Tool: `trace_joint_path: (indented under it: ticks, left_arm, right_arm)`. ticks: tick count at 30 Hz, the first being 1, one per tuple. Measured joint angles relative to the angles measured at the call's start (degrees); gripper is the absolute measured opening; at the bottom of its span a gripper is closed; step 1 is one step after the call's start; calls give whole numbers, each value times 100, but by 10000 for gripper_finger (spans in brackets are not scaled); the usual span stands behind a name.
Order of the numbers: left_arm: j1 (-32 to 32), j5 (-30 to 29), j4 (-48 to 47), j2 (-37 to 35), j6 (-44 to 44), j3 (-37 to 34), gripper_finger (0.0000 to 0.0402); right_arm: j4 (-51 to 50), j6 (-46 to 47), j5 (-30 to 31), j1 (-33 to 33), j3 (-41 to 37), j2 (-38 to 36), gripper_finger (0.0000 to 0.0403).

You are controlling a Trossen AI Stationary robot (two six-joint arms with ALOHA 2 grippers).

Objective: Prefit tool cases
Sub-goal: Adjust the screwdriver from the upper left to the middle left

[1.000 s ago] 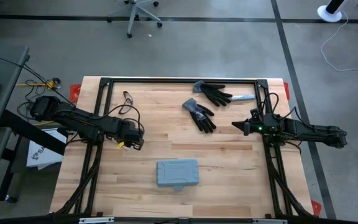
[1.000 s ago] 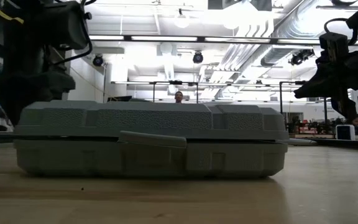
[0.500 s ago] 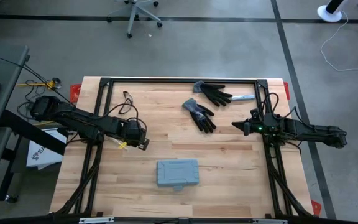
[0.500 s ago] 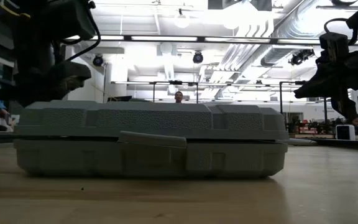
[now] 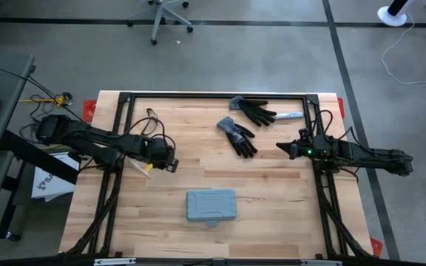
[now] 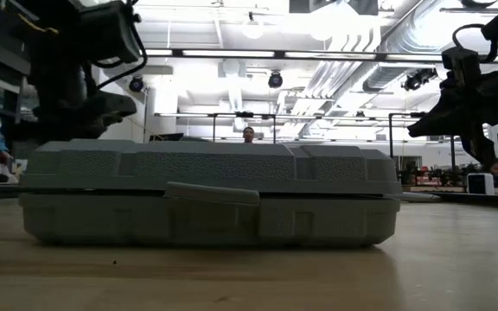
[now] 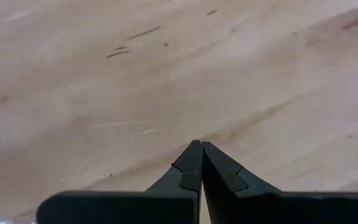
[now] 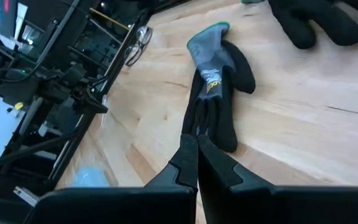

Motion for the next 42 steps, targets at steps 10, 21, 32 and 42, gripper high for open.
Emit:
trace_joint_path:
  ticks: [10, 21, 32, 42]
  left_arm:
    - [-238, 3135, 147, 1, 1036, -66, 0]
    - [-198, 692, 174, 1, 37, -66, 0]
    - [-196, 120, -1073, -1, -541, -65, 0]
    - [-315, 642, -2244, -1, -561, -66, 0]
  right_arm:
    - [0, 13, -392, 0, -1, 0, 0]
    - [0, 13, -315, 0, -2, 0, 0]
    - [0, -46, -158, 1, -1, 0, 0]
    - [0, -71, -158, 2, -1, 0, 0]
